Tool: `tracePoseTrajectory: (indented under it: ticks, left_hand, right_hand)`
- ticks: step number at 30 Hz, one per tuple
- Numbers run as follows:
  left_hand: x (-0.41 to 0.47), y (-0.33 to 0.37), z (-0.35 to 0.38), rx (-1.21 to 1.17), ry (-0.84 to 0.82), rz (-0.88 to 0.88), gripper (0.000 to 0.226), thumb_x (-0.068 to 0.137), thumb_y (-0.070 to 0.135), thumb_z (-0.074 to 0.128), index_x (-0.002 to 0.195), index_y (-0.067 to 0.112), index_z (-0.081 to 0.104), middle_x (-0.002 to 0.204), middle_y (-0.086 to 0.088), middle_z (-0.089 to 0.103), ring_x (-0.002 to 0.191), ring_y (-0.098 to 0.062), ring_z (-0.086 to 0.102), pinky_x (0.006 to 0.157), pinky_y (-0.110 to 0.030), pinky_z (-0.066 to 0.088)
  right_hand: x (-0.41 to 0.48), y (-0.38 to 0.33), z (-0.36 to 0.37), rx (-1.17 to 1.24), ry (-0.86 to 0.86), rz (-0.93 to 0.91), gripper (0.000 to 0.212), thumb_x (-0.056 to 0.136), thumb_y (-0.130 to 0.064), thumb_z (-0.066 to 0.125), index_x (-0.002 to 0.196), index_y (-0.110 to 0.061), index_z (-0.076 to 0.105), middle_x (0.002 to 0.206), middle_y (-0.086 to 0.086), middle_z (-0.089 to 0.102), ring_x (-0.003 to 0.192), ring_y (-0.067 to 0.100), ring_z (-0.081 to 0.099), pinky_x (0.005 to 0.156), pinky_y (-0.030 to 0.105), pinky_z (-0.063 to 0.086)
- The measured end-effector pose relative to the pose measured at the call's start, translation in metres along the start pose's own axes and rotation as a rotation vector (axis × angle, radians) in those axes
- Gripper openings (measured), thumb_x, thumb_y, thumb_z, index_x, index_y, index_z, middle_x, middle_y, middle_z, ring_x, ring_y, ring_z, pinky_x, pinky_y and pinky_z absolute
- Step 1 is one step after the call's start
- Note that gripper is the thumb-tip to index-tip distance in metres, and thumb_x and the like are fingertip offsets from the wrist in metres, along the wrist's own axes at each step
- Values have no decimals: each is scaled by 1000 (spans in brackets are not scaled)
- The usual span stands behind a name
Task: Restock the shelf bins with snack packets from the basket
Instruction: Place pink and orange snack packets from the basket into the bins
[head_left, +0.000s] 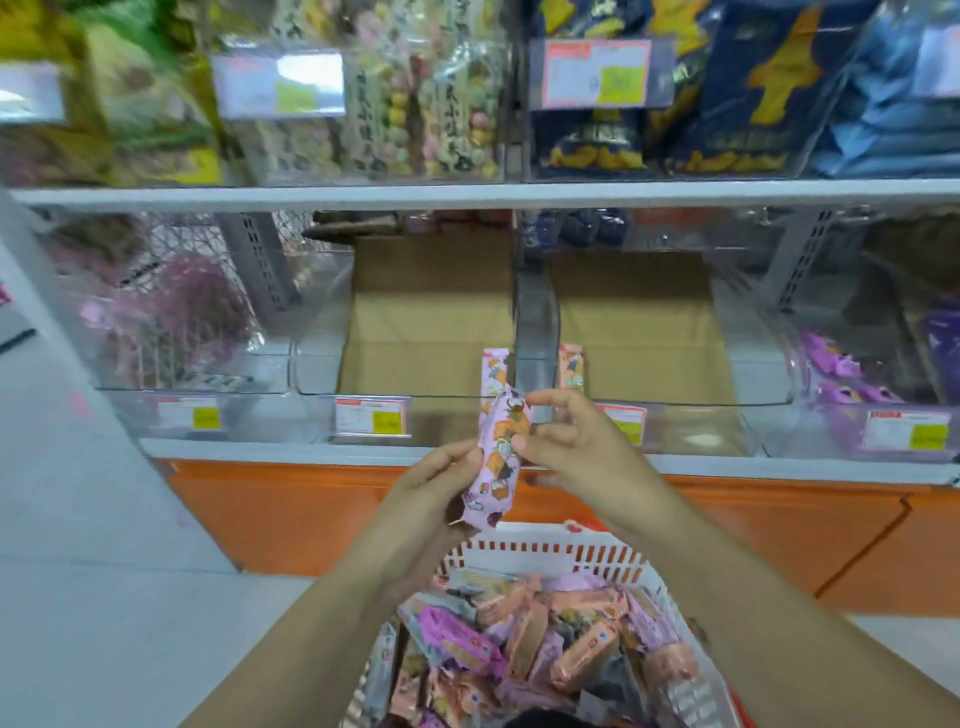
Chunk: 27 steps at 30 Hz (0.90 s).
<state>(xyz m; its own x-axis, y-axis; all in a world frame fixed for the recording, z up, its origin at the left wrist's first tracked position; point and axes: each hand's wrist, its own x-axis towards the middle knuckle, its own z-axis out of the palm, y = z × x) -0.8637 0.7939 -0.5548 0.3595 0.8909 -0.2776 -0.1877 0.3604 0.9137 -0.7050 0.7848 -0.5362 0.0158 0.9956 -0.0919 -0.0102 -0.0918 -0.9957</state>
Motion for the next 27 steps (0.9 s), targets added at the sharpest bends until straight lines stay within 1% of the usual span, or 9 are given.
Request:
tracePoseTrajectory:
  ticks: [4, 6, 9, 11, 14, 17, 21, 24, 27]
  left_hand:
    - [-7, 5, -8, 50, -25, 30, 20, 84, 29, 57, 100, 21, 67, 94, -4, 72, 77, -13, 66, 82, -36, 49]
    - [-9, 7, -14, 204, -54, 62, 28, 77, 38, 61, 104, 33, 67, 96, 2, 72, 83, -10, 67, 80, -28, 52]
    - [-6, 8, -21, 299, -33, 107, 27, 87, 24, 63, 109, 39, 62, 97, 2, 67, 76, -5, 65, 74, -20, 54]
    - [-1, 10, -24, 285, 51, 131, 35, 84, 18, 70, 113, 36, 60, 95, 2, 67, 76, -7, 65, 73, -22, 54]
    - [9, 17, -29, 190, 160, 171, 51, 67, 25, 82, 113, 32, 61, 93, 6, 70, 83, -8, 66, 81, -29, 51]
    - [17, 27, -29, 50, 232, 227, 47, 75, 22, 72, 119, 28, 57, 108, -5, 67, 92, -13, 65, 80, -26, 50]
    - [31, 37, -14, -132, 342, 338, 47, 82, 15, 68, 124, 21, 48, 110, -11, 66, 87, -12, 68, 76, -23, 52]
    - [38, 31, 7, -388, 359, 360, 31, 86, 12, 65, 112, 13, 48, 114, -14, 64, 90, -19, 67, 78, -27, 56]
    - [36, 15, 28, -346, 326, 359, 19, 90, 9, 61, 105, 10, 50, 97, -9, 65, 82, -19, 65, 71, -27, 57]
  right_hand:
    - [6, 6, 13, 64, 40, -13, 41, 85, -6, 66, 117, -26, 50, 92, 4, 71, 79, 9, 68, 70, 24, 53]
    - [9, 6, 17, 27, 60, -56, 48, 83, -7, 69, 121, -27, 48, 96, 6, 71, 86, 14, 68, 76, 25, 53]
    - [10, 4, 24, -11, 82, -133, 52, 83, -4, 68, 115, -38, 45, 86, -2, 66, 80, 10, 65, 75, 19, 53]
    - [12, 4, 25, -37, 88, -160, 51, 84, -5, 68, 112, -40, 45, 89, 0, 67, 83, 13, 67, 81, 24, 54]
    - [18, 3, 22, -12, 114, -145, 33, 82, -8, 69, 104, -28, 52, 96, 9, 70, 88, 22, 69, 91, 42, 53]
    - [25, 5, 16, 74, 116, -92, 26, 82, -10, 70, 100, -17, 52, 91, 3, 73, 85, 23, 70, 93, 46, 52]
    - [27, 9, 17, -34, 138, -115, 27, 78, -28, 75, 89, -37, 52, 96, 2, 71, 89, 30, 68, 92, 51, 50]
    - [26, 9, 21, -47, 202, -159, 24, 78, -30, 74, 82, -30, 50, 99, 0, 69, 84, 28, 63, 79, 38, 49]
    - [27, 8, 25, 5, 234, -217, 26, 79, -18, 73, 77, -20, 47, 72, -3, 66, 68, 20, 56, 67, 31, 44]
